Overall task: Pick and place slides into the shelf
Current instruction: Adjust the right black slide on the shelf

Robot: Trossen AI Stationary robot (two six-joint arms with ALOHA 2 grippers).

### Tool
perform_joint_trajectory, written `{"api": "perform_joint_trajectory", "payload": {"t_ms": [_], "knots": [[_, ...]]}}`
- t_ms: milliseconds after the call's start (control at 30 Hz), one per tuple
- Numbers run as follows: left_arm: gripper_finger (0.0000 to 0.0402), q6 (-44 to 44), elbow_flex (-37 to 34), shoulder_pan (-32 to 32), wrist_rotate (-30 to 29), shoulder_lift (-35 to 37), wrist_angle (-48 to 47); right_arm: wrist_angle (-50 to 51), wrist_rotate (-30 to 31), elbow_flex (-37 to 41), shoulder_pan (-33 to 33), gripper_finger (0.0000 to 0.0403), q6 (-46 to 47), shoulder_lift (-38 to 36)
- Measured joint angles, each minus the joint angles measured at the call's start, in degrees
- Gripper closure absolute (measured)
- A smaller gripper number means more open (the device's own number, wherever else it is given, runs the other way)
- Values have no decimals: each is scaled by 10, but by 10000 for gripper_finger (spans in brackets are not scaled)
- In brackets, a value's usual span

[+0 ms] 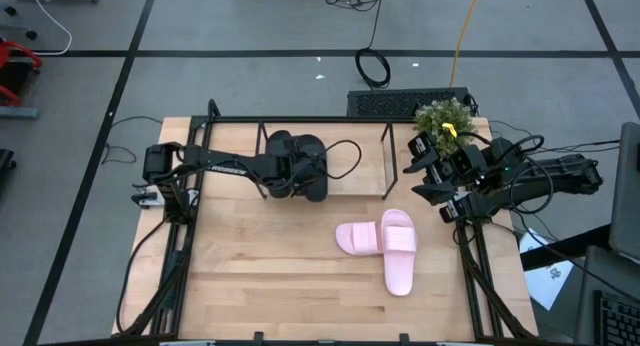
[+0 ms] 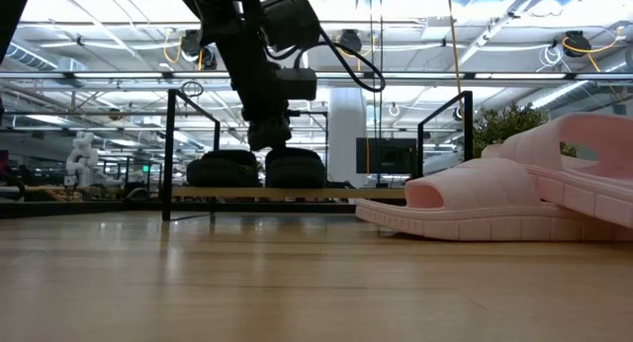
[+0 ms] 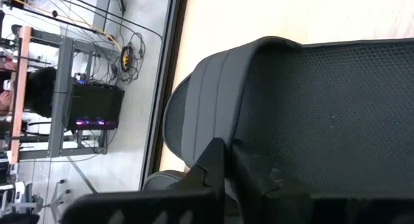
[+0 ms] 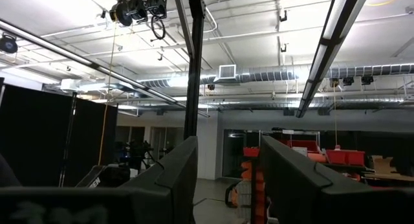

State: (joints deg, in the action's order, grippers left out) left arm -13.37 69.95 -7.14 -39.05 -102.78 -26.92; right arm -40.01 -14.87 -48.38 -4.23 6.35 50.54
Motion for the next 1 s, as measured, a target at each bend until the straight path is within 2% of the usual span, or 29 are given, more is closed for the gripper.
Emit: {"api": "perform_joint_trajectory", "payload": {"t_ms": [300,467,667,1000], "knots": [[292,3,0,5,5,4,5,0,0,0,0,245,0,0],[258,-8,0,5,5,4,5,0,0,0,0,245,0,0],[257,-13,0,4,5,4,5,0,0,0,0,245,0,0],[292,-14,0,0,5,4,0,0,0,0,0,245,0,0]]}}
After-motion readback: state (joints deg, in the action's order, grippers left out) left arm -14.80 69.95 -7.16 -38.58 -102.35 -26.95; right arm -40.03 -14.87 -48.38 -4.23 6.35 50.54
